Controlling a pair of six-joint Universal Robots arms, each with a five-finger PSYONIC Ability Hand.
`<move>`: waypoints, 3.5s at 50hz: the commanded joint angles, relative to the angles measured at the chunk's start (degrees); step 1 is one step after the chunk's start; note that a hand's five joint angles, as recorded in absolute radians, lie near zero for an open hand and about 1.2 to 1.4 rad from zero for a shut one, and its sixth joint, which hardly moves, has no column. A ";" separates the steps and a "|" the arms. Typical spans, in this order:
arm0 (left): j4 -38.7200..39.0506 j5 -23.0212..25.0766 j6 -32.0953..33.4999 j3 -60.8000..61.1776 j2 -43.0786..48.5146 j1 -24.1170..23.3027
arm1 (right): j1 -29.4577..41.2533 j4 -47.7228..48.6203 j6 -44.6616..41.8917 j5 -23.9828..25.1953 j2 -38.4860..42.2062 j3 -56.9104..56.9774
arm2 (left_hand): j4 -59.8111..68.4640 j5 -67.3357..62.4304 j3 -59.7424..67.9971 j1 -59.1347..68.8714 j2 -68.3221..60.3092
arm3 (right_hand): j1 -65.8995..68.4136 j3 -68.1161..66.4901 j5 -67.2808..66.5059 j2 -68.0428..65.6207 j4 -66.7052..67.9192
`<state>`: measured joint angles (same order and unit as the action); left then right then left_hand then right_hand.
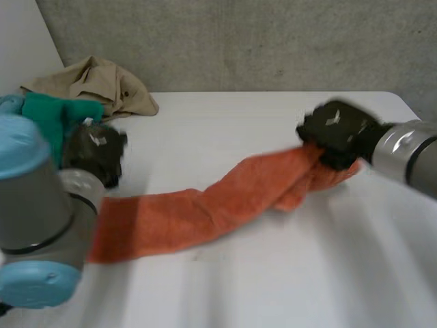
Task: Fold the laundry.
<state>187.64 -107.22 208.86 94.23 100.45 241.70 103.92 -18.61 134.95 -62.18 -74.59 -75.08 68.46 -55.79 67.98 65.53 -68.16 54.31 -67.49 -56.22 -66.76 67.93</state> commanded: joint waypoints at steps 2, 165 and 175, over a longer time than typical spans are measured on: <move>-0.17 0.26 -2.05 0.69 -11.68 -1.31 | -1.09 -1.16 8.75 1.10 -9.87 4.15 | -23.63 20.97 -23.15 -20.70 23.34 | 25.69 -12.51 -13.78 -13.24 12.07; -8.70 1.14 -5.84 -11.61 18.12 -0.44 | -5.14 -8.46 -6.71 -3.65 32.14 25.86 | -16.37 13.71 -15.89 -13.44 16.08 | -31.61 44.80 43.52 44.06 -45.23; -9.05 1.40 -5.66 -14.69 21.89 -0.18 | -3.82 -8.46 -7.33 -7.07 37.59 30.34 | 3.29 -5.95 3.77 6.22 -3.58 | -8.28 21.47 20.19 20.73 -21.90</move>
<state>178.76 -105.97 203.16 81.12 120.40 241.44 99.48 -27.08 127.67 -67.43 -39.36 -47.15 56.07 -45.57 55.90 55.62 -55.97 24.00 -27.80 -16.83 -27.84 27.66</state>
